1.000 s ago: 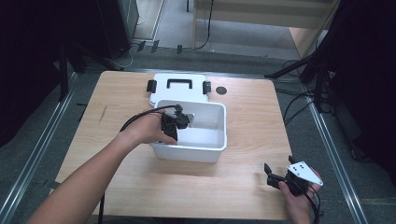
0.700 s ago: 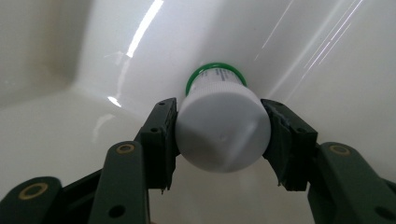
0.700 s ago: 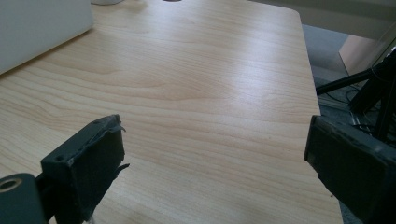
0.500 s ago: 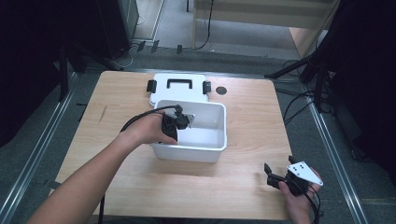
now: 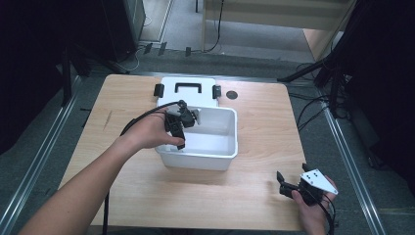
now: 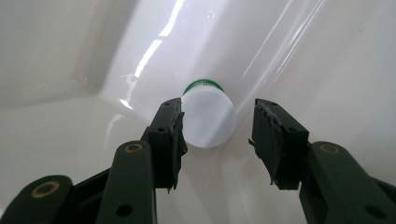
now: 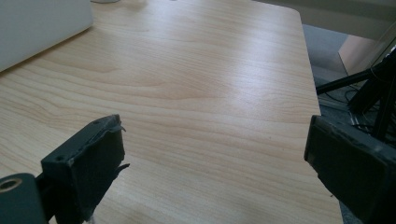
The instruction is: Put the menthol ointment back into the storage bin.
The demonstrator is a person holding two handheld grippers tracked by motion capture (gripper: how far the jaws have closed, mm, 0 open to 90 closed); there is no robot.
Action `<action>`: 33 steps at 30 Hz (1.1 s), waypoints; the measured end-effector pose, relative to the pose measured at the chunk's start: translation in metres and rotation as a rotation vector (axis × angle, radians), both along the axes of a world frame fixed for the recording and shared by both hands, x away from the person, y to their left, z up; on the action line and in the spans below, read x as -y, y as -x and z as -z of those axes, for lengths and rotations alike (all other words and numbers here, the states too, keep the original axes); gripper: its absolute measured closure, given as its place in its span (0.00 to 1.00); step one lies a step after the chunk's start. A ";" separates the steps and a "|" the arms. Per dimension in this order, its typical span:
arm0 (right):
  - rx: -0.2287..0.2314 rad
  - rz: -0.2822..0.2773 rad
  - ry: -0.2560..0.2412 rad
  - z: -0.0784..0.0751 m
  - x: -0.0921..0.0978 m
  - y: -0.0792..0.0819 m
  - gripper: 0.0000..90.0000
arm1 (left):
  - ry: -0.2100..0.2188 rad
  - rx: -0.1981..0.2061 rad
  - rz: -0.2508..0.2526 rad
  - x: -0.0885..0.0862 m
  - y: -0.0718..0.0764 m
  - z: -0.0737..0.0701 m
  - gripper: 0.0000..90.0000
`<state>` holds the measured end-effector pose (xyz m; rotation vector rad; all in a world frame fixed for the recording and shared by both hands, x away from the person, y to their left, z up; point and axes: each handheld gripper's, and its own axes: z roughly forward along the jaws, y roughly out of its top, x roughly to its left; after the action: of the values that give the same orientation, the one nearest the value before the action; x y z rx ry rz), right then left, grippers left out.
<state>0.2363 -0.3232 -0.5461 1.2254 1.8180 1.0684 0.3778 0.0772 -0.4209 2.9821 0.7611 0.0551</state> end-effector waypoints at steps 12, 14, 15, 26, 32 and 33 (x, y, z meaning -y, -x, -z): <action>-0.003 -0.002 0.008 0.000 -0.001 -0.001 0.06 | 0.044 0.050 -0.027 -0.025 0.008 -0.034 0.67; -0.006 -0.002 0.008 0.000 -0.001 -0.001 0.06 | 0.053 0.059 -0.031 -0.030 0.010 -0.040 0.68; -0.007 -0.001 0.009 0.000 -0.001 -0.001 0.06 | 0.060 0.065 -0.035 -0.033 0.011 -0.042 0.69; -0.011 0.000 0.013 0.000 -0.001 -0.001 0.06 | 0.085 0.097 -0.091 -0.072 0.020 -0.063 0.72; -0.012 0.002 0.016 0.000 -0.002 -0.001 0.06 | 0.085 0.105 -0.129 -0.094 0.025 -0.064 0.71; -0.012 0.002 0.016 0.000 -0.002 -0.001 0.06 | 0.085 0.106 -0.132 -0.097 0.026 -0.063 0.71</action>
<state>0.2372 -0.3214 -0.5463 1.2263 1.8306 1.0457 0.3514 0.1746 -0.3577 2.8204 0.9216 0.1807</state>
